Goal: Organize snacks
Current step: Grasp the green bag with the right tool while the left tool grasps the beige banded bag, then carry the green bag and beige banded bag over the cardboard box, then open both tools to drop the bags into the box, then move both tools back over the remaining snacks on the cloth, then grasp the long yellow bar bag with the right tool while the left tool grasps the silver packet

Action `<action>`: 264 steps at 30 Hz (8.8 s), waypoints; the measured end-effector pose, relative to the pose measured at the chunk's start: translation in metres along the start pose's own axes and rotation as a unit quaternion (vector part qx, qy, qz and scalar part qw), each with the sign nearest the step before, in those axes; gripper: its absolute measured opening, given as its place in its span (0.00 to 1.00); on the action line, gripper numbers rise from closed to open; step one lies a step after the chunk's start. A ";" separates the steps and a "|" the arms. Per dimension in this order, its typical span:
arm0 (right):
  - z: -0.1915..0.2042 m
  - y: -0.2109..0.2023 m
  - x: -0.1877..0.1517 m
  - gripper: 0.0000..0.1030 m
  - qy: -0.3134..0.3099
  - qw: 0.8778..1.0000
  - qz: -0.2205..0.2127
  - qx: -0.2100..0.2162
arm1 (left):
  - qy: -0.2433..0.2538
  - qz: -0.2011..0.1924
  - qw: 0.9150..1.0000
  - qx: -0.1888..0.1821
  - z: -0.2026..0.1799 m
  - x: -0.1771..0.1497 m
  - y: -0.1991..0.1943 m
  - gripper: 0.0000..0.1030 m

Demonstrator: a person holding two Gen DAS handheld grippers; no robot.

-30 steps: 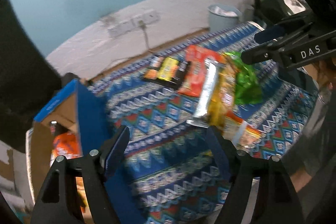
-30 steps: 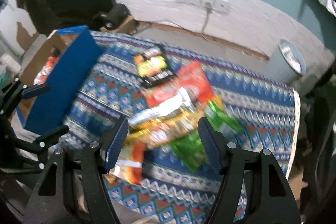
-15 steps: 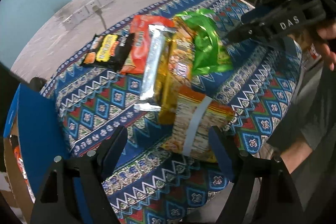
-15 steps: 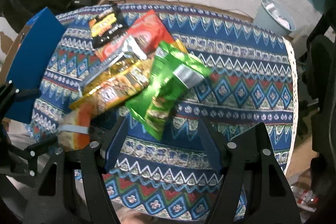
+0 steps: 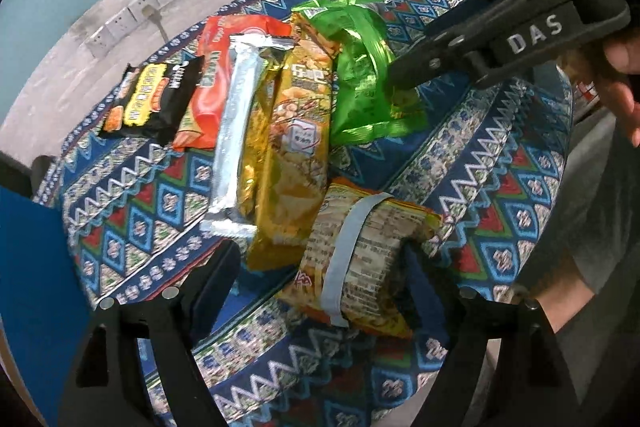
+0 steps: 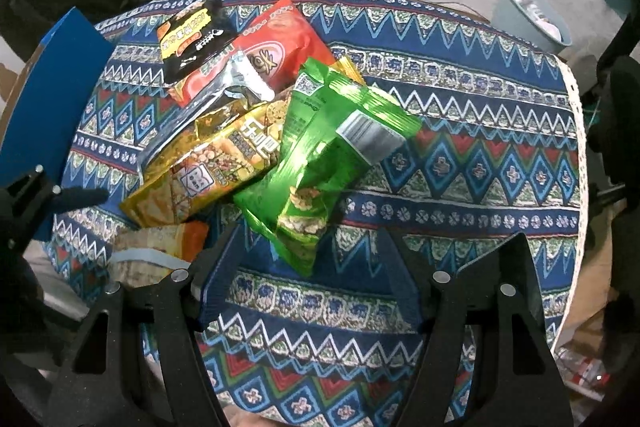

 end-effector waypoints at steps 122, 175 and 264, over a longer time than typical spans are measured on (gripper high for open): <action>0.177 -0.102 0.084 0.43 -0.137 0.974 -0.157 0.089 | -0.249 -0.224 0.926 0.175 0.152 -0.044 -0.191 0.20; 0.373 -0.064 0.137 0.70 -0.251 0.946 -0.122 0.163 | -0.428 -0.193 0.836 0.285 0.288 -0.179 -0.226 0.65; -0.025 0.041 -0.039 0.73 -0.021 0.993 0.086 -0.083 | -0.176 -0.050 0.982 0.050 0.079 0.043 -0.007 0.76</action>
Point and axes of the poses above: each gripper's, at about its wrist camera, not at the fingertips, and y roughly the way its jaws point, z to its left, x to its top, the point moved 5 cm from there along y, roughly the way its jaws point, and after that the axes turned 2 degrees about -z, right-handed, at the moved point
